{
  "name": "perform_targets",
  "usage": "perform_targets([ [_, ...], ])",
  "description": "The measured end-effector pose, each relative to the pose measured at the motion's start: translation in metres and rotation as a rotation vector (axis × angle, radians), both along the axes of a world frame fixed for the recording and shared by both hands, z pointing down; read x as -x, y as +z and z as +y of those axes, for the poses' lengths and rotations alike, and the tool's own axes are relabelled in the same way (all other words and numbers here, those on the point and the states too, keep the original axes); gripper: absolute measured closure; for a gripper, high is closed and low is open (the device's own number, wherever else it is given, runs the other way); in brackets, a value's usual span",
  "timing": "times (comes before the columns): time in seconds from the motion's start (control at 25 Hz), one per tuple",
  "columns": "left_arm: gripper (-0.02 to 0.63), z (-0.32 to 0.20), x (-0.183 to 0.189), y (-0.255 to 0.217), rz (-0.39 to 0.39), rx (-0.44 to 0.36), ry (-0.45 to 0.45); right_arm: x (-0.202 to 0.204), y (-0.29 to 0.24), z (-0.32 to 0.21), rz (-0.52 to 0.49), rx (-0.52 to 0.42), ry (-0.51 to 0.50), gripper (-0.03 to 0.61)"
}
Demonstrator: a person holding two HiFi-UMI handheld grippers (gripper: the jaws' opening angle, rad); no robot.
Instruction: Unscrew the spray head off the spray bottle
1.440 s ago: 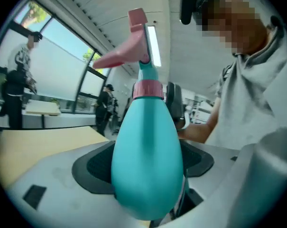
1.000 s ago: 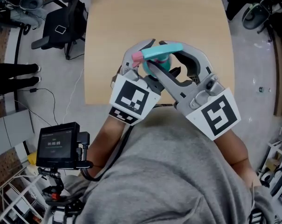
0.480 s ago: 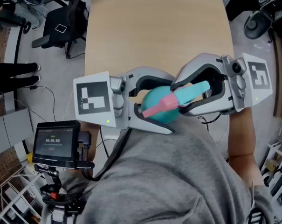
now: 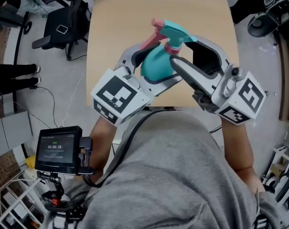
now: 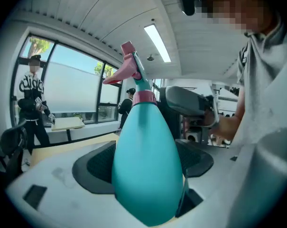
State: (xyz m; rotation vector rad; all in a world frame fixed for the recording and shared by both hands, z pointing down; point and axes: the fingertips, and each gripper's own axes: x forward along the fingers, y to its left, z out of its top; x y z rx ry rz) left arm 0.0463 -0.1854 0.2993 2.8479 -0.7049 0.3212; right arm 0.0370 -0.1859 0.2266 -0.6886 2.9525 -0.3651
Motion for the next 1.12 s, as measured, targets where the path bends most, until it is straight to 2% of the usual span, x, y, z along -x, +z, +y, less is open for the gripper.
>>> perform_targets([
  [0.2,0.223,-0.010,-0.010,0.013,-0.152,-0.161,-0.125,0.005,0.010,-0.020,0.069,0.010,0.219,0.380],
  [0.24,0.222,-0.009,-0.011,0.014,-0.162,-0.172,-0.131,0.006,0.011,-0.021,0.081,0.014,0.226,0.389],
  [0.28,0.224,-0.007,-0.012,0.015,-0.158,-0.171,-0.123,0.009,0.012,-0.018,0.095,0.011,0.209,0.428],
  [0.32,0.224,-0.004,-0.013,0.015,-0.138,-0.161,-0.096,0.013,0.011,-0.013,0.111,-0.003,0.175,0.430],
  [0.36,0.224,0.003,-0.014,0.012,-0.095,-0.140,-0.047,0.017,0.008,-0.006,0.123,-0.024,0.128,0.431],
  [0.44,0.224,0.021,-0.018,0.001,0.053,-0.061,0.098,0.024,-0.002,0.009,0.104,-0.044,0.000,0.433],
  [0.52,0.224,0.042,-0.020,-0.017,0.208,0.015,0.254,0.030,-0.017,0.026,0.039,-0.034,-0.171,0.433],
  [0.56,0.224,0.052,-0.019,-0.026,0.257,0.036,0.330,0.033,-0.025,0.035,0.012,-0.046,-0.271,0.433],
  [0.64,0.224,0.074,-0.014,-0.039,0.298,0.059,0.493,0.034,-0.036,0.056,-0.016,-0.091,-0.483,0.433],
  [0.72,0.224,0.094,-0.009,-0.044,0.295,0.077,0.648,0.031,-0.043,0.075,-0.035,-0.096,-0.688,0.433],
  [0.8,0.224,0.102,-0.007,-0.038,0.275,0.081,0.741,0.027,-0.038,0.086,-0.020,-0.084,-0.845,0.433],
  [0.88,0.224,0.102,-0.008,-0.029,0.302,0.108,0.775,0.025,-0.027,0.086,0.001,-0.061,-0.925,0.433],
  [1.04,0.224,0.099,-0.007,-0.024,0.495,0.177,0.843,0.026,-0.015,0.080,-0.036,-0.004,-0.980,0.433],
  [1.12,0.224,0.099,-0.008,-0.014,0.514,0.165,0.846,0.027,-0.005,0.080,-0.013,0.008,-0.976,0.433],
])
